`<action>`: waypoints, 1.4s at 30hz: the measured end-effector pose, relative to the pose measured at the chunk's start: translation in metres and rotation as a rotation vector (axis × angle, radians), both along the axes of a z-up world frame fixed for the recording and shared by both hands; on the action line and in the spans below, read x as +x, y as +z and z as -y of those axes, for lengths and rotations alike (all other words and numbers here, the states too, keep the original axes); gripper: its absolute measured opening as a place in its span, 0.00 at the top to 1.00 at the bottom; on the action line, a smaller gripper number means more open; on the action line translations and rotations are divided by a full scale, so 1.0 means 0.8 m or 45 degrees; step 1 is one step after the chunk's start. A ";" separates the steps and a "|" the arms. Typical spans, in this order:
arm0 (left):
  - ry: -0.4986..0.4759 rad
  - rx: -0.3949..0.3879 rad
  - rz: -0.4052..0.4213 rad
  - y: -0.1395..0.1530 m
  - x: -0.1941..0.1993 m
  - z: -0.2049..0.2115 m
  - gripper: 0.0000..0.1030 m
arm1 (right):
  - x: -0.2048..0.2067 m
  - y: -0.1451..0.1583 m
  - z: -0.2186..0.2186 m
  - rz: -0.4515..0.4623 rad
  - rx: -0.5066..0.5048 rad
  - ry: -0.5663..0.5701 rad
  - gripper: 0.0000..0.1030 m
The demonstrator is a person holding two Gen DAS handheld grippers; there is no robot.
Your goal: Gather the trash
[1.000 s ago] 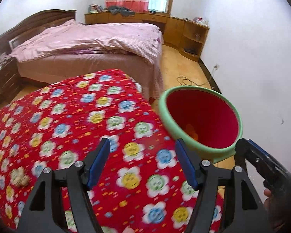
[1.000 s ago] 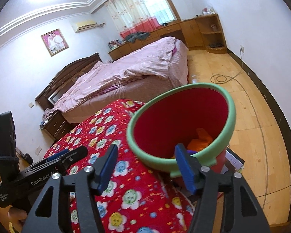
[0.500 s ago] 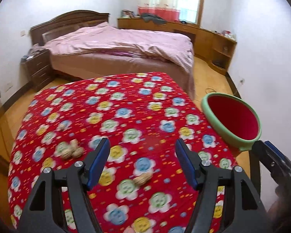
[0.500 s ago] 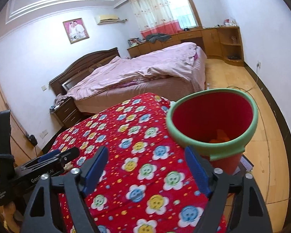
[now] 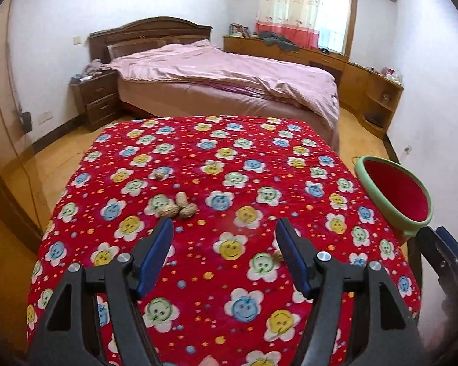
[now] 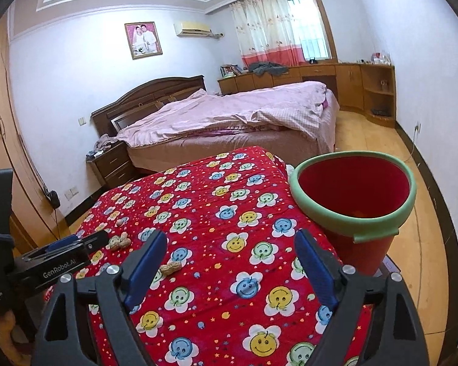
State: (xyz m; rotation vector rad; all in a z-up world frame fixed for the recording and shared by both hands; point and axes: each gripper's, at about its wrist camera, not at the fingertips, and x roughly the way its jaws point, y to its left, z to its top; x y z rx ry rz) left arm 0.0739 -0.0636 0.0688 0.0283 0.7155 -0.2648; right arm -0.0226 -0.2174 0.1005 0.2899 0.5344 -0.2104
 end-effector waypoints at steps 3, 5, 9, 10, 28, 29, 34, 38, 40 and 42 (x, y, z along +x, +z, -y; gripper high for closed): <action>0.020 0.000 0.003 -0.004 -0.003 -0.006 0.33 | 0.000 -0.003 -0.008 -0.003 -0.019 0.007 0.15; 0.028 -0.001 0.001 -0.006 -0.005 -0.010 0.33 | 0.000 -0.005 -0.011 -0.008 -0.022 0.013 0.15; 0.047 0.011 0.016 -0.008 -0.006 -0.014 0.33 | 0.001 -0.009 -0.014 -0.017 -0.013 0.018 0.15; 0.052 0.011 0.019 -0.007 -0.006 -0.015 0.33 | 0.002 -0.010 -0.015 -0.018 -0.012 0.018 0.15; 0.079 0.007 0.017 -0.010 -0.002 -0.019 0.33 | 0.003 -0.012 -0.015 -0.026 -0.007 0.018 0.15; 0.079 0.007 0.017 -0.010 -0.002 -0.019 0.33 | 0.003 -0.013 -0.015 -0.027 -0.006 0.019 0.15; 0.080 0.009 0.018 -0.010 -0.002 -0.019 0.33 | 0.003 -0.012 -0.015 -0.026 -0.007 0.019 0.15; 0.079 0.008 0.018 -0.009 -0.002 -0.019 0.33 | 0.003 -0.012 -0.015 -0.027 -0.006 0.019 0.15; 0.079 0.007 0.018 -0.009 -0.002 -0.019 0.33 | 0.003 -0.011 -0.015 -0.027 -0.006 0.019 0.15; 0.080 0.008 0.017 -0.010 -0.002 -0.019 0.33 | 0.003 -0.011 -0.015 -0.027 -0.006 0.019 0.15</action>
